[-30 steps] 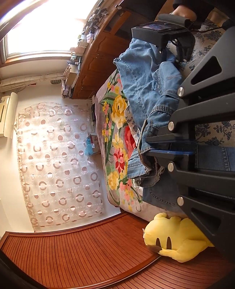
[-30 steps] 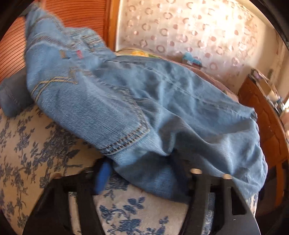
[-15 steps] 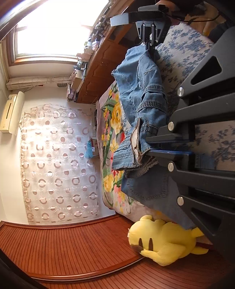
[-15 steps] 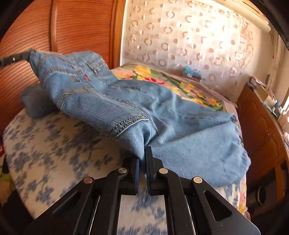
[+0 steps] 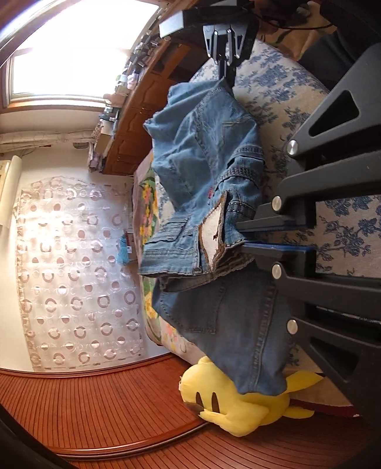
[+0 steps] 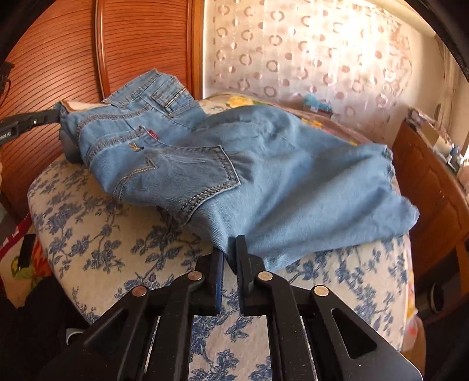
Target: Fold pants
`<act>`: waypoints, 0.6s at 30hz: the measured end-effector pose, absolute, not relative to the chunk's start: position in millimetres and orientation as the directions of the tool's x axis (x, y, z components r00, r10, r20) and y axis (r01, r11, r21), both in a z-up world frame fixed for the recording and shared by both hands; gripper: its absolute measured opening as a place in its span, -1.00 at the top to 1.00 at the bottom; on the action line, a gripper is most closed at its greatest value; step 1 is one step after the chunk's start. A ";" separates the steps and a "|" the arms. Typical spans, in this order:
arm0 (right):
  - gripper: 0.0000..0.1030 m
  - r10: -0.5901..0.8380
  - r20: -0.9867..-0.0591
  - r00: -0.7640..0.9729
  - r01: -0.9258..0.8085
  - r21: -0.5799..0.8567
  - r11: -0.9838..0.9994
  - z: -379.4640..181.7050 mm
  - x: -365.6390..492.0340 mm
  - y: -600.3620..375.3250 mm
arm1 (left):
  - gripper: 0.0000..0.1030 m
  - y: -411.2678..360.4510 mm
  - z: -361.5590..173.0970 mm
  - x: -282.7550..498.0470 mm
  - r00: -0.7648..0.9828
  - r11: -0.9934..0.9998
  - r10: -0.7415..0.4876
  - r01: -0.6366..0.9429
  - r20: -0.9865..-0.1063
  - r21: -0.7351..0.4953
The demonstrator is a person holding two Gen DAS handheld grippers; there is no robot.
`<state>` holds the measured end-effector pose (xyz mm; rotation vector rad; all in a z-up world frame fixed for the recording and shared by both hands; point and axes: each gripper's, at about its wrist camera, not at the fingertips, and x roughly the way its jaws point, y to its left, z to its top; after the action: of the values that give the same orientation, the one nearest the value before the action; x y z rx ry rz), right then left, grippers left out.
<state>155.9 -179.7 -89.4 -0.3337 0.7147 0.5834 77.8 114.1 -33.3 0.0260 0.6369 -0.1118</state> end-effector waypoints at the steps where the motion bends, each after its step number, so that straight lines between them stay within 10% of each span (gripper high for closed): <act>1: 0.76 0.390 -0.694 0.606 -0.605 -0.083 0.792 -89.7 151.0 -181.4 | 0.92 115.0 -35.4 77.6 0.793 0.994 -0.089 0.108 -0.602 -0.005; 9: 0.24 0.423 -0.648 0.633 -0.593 -0.055 0.803 -72.2 139.1 -193.4 | 0.22 130.3 -32.8 72.3 0.794 0.995 -0.096 0.096 -0.600 -0.031; 18: 0.07 0.419 -0.621 0.662 -0.565 -0.048 0.823 -67.9 154.1 -198.1 | 0.22 137.4 -38.6 102.3 0.779 0.996 -0.088 0.077 -0.621 -0.045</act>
<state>154.1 -198.1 -67.9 -0.2461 0.6364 0.5626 102.3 137.4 -38.6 -0.0173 0.6723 -0.0892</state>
